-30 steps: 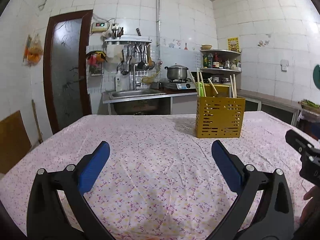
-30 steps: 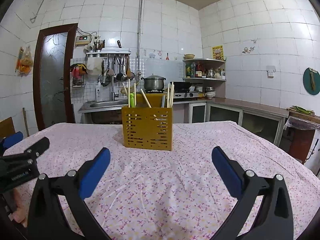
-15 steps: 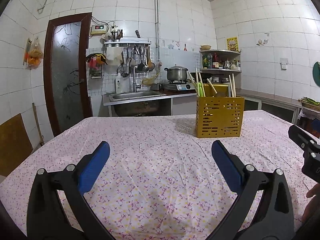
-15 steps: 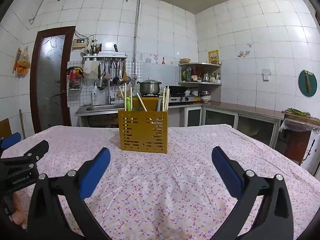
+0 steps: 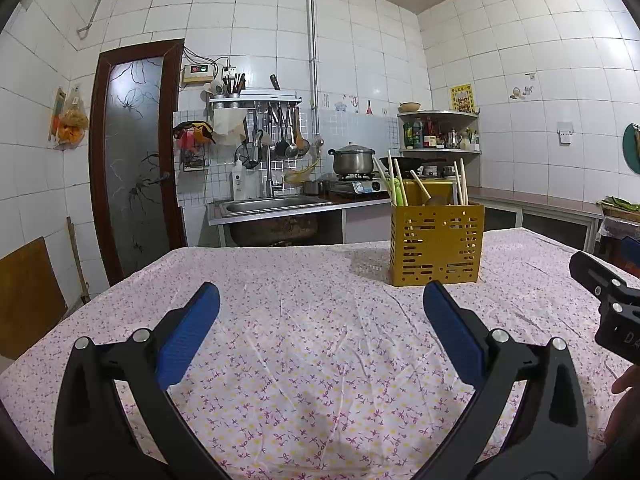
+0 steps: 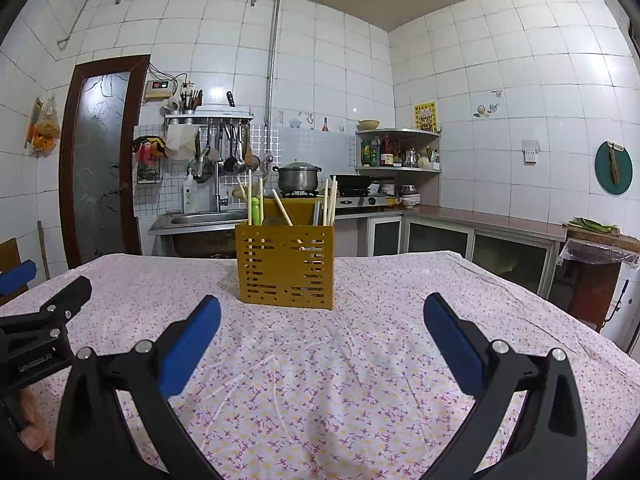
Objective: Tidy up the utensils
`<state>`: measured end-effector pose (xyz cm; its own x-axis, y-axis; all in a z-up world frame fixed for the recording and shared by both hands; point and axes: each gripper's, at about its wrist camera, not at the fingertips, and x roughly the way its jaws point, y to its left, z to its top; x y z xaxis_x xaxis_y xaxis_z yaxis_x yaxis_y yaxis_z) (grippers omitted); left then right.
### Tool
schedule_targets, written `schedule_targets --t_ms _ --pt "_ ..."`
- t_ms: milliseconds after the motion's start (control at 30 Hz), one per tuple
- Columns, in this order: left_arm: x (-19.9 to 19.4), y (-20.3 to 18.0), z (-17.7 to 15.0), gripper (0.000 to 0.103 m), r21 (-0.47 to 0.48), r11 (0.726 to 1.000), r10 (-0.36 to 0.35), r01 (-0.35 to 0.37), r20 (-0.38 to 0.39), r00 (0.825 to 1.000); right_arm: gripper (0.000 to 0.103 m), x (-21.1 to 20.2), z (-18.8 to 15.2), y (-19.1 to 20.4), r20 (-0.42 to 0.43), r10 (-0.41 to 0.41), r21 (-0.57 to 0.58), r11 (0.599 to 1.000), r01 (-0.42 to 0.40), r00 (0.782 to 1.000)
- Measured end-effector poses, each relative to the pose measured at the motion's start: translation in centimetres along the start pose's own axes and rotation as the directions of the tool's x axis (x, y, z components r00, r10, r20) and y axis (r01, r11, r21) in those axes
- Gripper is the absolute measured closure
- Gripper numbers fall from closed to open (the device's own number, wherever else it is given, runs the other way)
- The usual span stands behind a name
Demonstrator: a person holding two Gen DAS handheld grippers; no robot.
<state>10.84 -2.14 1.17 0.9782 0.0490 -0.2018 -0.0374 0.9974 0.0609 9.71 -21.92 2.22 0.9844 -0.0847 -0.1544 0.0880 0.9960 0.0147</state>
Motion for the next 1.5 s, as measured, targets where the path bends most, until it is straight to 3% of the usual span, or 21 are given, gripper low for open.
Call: schedule_targets --t_ms 1500 --pt "0.39 -0.11 0.04 0.005 0.006 1.000 -0.010 0.010 -0.020 1.000 0.004 -0.70 0.06 0.03 0.027 0.011 -0.032 0.999 -0.010 1.000"
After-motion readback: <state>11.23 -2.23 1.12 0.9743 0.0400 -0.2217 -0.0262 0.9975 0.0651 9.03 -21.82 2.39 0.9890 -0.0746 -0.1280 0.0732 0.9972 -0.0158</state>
